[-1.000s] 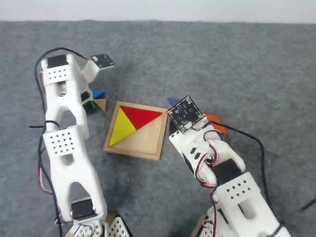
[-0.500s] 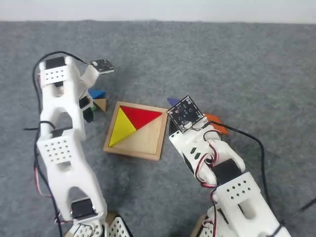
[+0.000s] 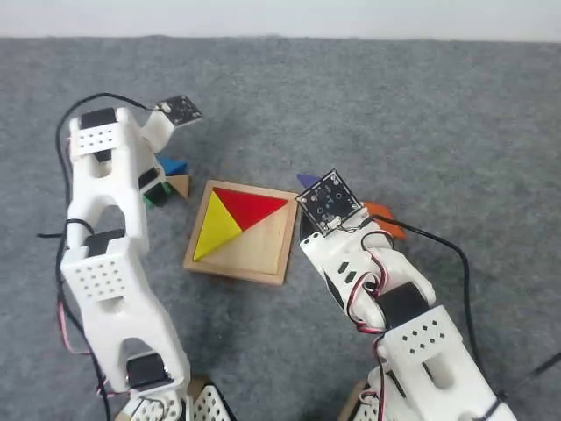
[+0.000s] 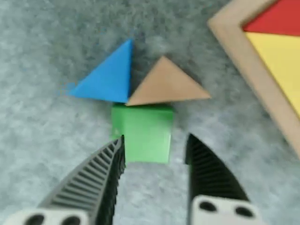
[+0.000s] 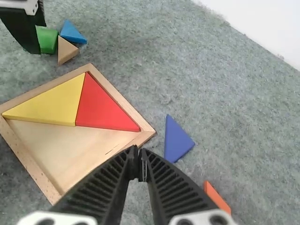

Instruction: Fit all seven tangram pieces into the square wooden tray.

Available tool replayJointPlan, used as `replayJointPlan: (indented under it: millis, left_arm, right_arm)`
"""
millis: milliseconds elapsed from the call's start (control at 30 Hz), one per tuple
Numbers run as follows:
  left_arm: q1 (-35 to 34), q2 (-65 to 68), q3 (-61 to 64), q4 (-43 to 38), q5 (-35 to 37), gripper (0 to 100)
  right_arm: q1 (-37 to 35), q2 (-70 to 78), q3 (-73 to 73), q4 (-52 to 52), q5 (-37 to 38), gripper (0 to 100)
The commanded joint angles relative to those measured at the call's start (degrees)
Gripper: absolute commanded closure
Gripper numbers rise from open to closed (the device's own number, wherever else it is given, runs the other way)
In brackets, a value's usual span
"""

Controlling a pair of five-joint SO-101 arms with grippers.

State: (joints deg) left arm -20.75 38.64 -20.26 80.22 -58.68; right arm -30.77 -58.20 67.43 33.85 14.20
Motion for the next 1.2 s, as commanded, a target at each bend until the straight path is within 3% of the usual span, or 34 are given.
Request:
replayJointPlan:
  millis: [0,467,567,767,1167]
  left_arm:
    - [-0.6,1.3,-0.7,-5.1,0.9,75]
    - [-1.1,6.2,-0.7,-3.4,0.0,75]
    - [-1.0,6.2,-0.7,0.3,-3.8,76]
    - [-0.9,6.2,-2.1,4.0,-4.3,90]
    - [-1.1,6.2,-14.5,19.3,-4.0,90]
  right_arm:
    - [0.5,-1.3,-0.5,-1.5,-0.4,99.1]
    - [0.5,-1.6,-0.5,-1.5,-0.4,99.1]
    - [0.6,-1.6,-0.5,-1.5,-0.4,99.1]
    - [0.6,-1.6,-0.5,-1.5,-0.4,99.1]
    - [0.7,-1.6,-0.5,-1.5,-0.4,99.1]
